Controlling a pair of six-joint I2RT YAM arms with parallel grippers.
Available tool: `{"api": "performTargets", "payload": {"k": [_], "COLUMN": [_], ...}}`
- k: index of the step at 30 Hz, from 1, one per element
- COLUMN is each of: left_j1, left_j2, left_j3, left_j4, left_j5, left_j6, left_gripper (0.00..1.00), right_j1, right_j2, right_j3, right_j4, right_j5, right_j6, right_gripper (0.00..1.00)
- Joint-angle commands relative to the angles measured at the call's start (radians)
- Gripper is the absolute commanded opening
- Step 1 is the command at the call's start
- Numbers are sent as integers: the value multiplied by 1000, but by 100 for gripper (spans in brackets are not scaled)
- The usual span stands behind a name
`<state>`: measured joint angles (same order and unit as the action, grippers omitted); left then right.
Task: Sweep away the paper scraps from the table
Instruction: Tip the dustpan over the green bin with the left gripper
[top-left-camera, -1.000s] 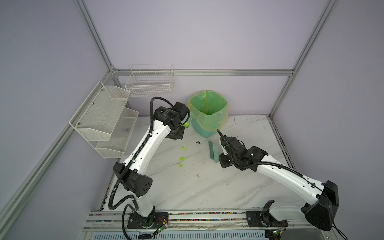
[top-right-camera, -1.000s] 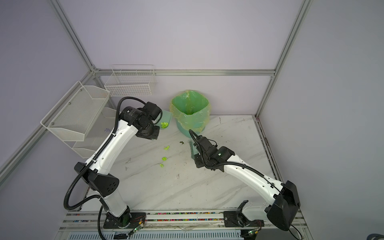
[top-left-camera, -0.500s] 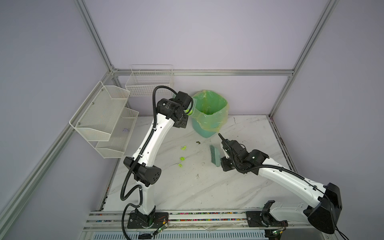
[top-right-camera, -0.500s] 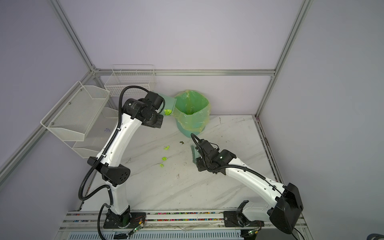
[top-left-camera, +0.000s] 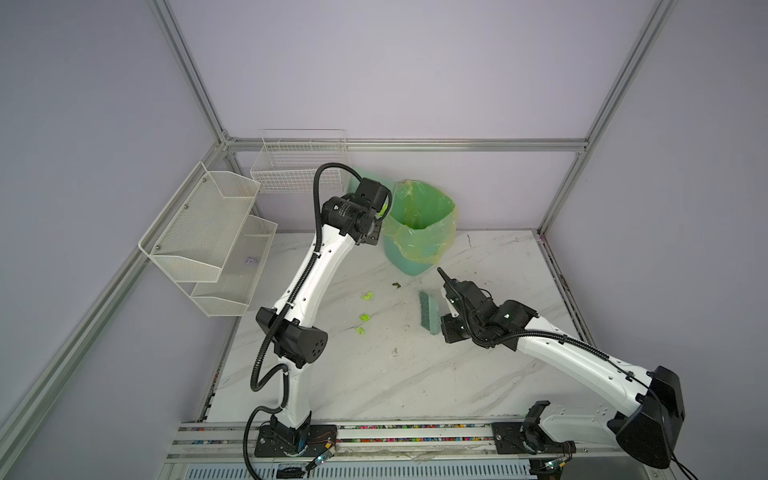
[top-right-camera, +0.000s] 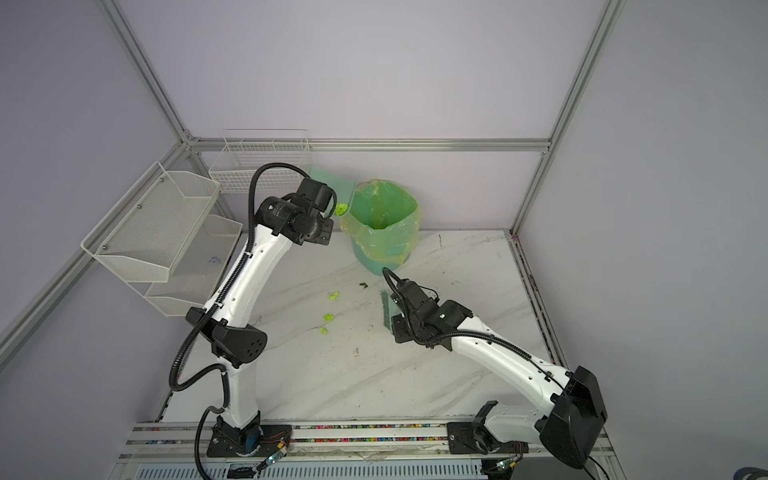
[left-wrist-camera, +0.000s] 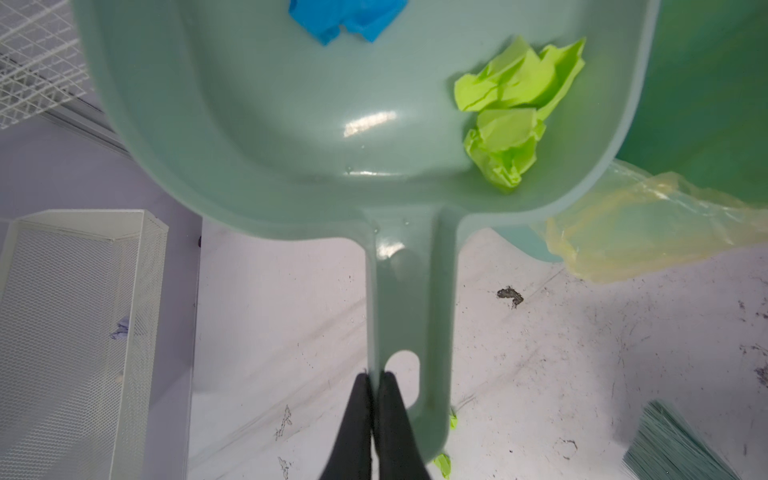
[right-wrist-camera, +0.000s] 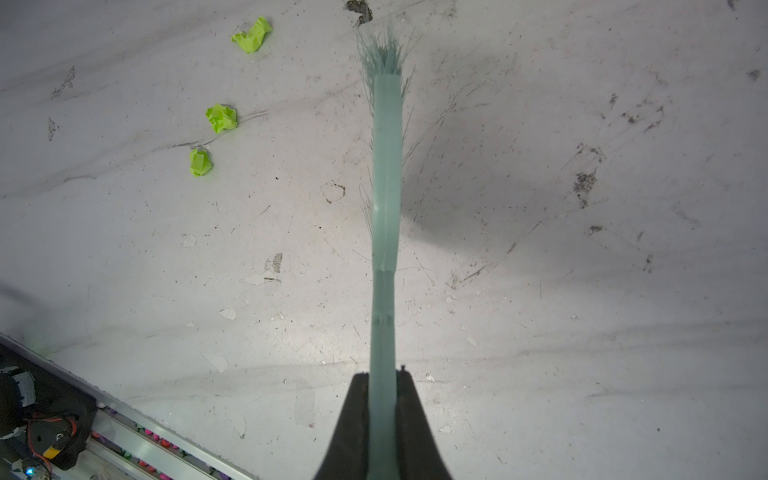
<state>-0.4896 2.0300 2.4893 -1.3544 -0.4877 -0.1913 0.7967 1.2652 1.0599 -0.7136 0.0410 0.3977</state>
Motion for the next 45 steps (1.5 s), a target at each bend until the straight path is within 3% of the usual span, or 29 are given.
{"api": "performTargets", "payload": {"k": [1,10,16,18,20,27,31,37,41,45], "left_j1": [-15,-23,-76,-83,-96,-127,-154,-183,-190,-198], "left_j2": [-8,55,91,121,134,80,42,42,30,4], "left_j3": [83,72,-1,45,68,-88,-213,-361,-387,-497], "left_j4": [129,230,398,392,395,554,692,1011,1105,1373], "left_j5": [-89,-219,-394,-435,-444,-428,-424,-562,-584,-617], "left_j6": [76,214,442,446,471,564,696,1049,1150,1392], "left_gripper": [0,0,0,0,0,0,0,0,0,0], "right_j1": [-3,-4,-3,-4,-4,-3,-4,-4,-4,-4], "right_j2": [-30,-17,-5,0,4,1,-6,-18,-27,-37], "right_j3": [-12,-11,-7,-4,2,-2,-8,-14,-17,-17], "right_j4": [16,26,38,39,37,41,45,47,45,43], "right_j5": [8,8,5,3,5,8,7,8,11,16], "right_j6": [18,17,18,17,16,13,13,14,14,15], "right_gripper": [0,0,0,0,0,0,0,0,0,0]}}
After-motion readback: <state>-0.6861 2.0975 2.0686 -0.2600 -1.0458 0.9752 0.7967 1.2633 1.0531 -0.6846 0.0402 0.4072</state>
